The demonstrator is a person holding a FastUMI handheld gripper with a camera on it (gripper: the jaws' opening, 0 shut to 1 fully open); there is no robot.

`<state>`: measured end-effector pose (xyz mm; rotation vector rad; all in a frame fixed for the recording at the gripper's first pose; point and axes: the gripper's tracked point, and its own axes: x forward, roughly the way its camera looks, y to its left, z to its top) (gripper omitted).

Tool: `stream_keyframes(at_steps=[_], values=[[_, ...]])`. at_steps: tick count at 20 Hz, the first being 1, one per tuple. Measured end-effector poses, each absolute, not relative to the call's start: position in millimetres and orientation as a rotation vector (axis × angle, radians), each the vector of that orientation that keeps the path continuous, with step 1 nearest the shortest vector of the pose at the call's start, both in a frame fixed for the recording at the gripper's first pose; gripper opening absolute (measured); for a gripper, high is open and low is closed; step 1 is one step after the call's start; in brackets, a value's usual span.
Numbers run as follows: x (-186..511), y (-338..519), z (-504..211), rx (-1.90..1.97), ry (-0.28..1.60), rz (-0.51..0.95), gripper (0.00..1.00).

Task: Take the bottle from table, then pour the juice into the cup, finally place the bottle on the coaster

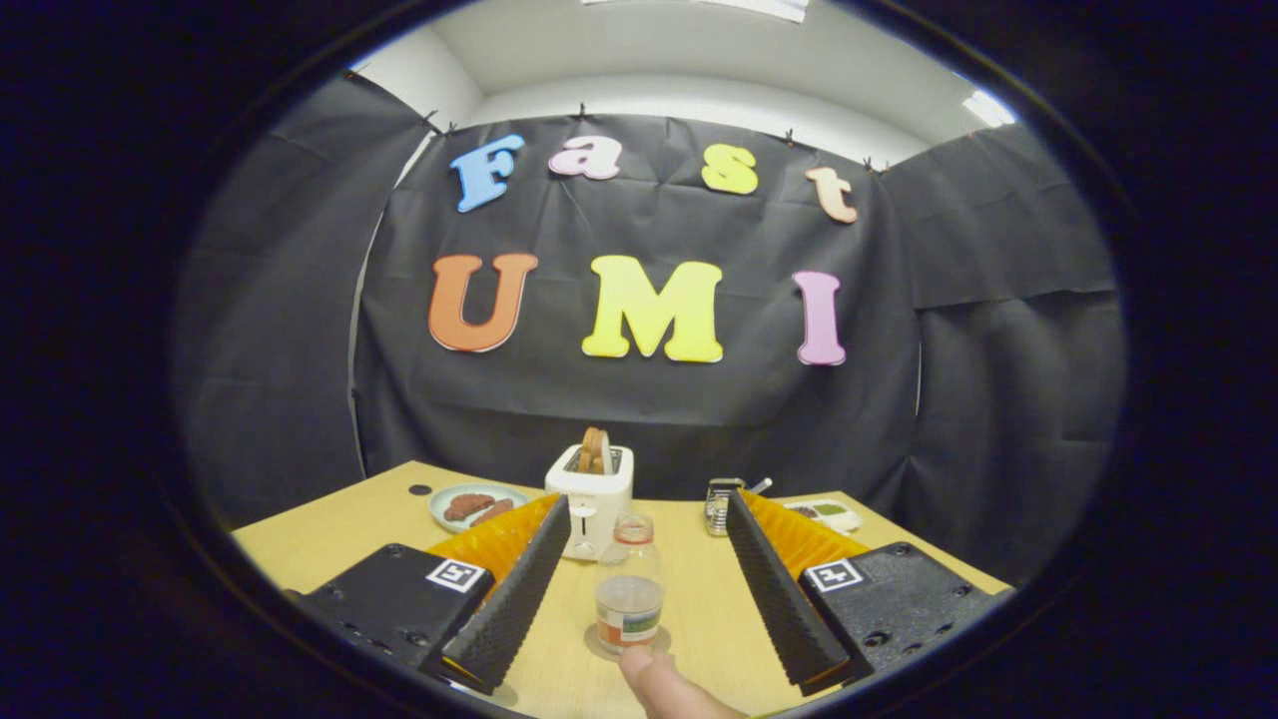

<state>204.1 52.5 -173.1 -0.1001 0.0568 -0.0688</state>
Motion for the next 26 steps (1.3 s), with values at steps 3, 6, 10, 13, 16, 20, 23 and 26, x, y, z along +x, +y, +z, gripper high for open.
stream_keyframes(at_steps=[3,6,10,13,16,20,23,26], values=[[180.5,53.0,-143.8,-0.108,0.042,-0.078,1.00],[155.5,53.1,-112.5,-0.116,0.022,-0.095,1.00],[125.4,55.3,-81.8,-0.093,0.023,-0.096,1.00],[98.1,56.3,-55.8,-0.068,0.015,-0.093,1.00],[76.8,53.3,-32.4,-0.052,0.003,-0.097,1.00],[52.4,46.2,-16.2,-0.025,0.014,-0.118,1.00],[37.9,34.3,-10.0,0.012,0.028,-0.150,1.00],[34.2,30.6,1.6,0.002,0.010,-0.148,1.00]])
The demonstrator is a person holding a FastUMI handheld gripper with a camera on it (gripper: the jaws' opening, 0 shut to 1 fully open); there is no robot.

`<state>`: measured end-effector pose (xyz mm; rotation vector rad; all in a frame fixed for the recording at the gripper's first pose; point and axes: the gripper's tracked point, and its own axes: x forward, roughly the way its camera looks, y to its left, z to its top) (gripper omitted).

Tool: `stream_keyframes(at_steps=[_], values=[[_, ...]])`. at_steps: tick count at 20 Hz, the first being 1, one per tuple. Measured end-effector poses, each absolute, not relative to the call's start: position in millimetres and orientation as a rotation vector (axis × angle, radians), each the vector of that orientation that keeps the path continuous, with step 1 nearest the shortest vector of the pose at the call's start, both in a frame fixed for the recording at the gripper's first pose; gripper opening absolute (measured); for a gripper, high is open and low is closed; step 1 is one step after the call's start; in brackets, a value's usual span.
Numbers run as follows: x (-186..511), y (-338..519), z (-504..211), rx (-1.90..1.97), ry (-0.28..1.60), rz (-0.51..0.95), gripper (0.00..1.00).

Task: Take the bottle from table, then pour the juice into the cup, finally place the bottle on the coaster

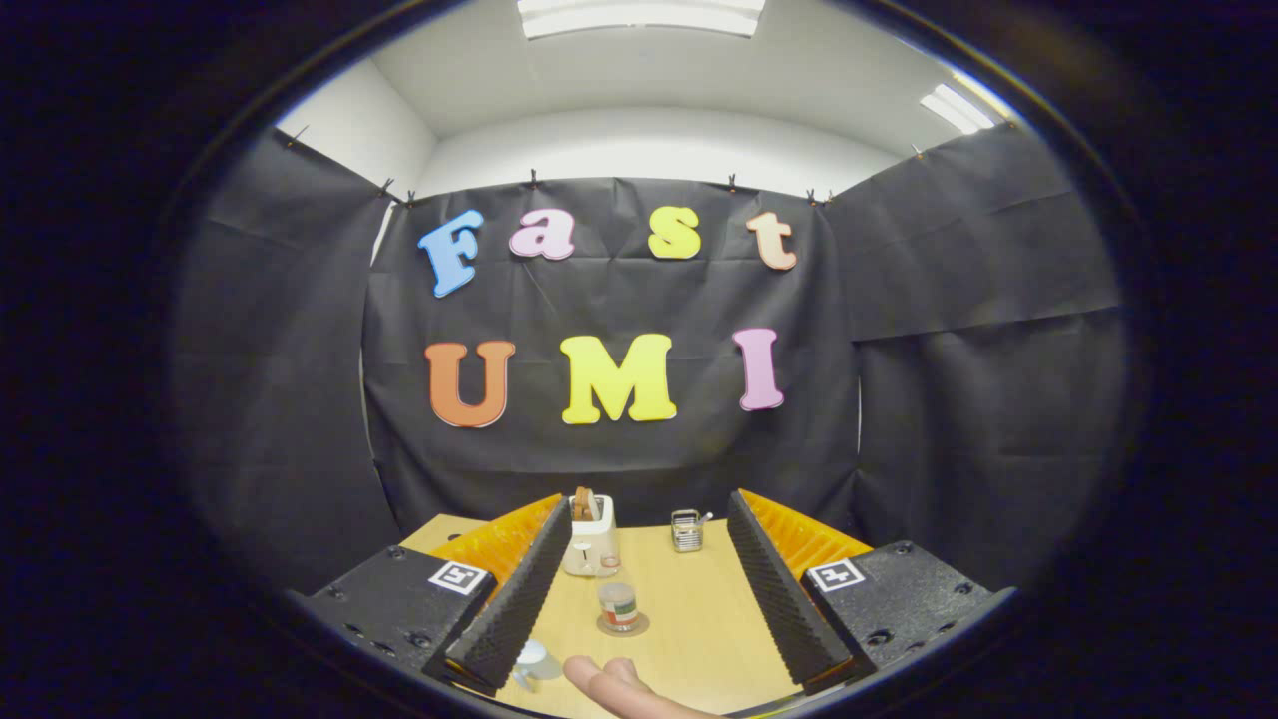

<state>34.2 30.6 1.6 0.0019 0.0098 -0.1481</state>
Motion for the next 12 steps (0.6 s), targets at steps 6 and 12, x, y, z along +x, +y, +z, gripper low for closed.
stream_keyframes(at_steps=[6,12], values=[[34.2,30.5,-5.3,-0.050,0.038,-0.155,1.00],[36.8,36.2,-15.7,-0.035,0.064,-0.147,1.00]])
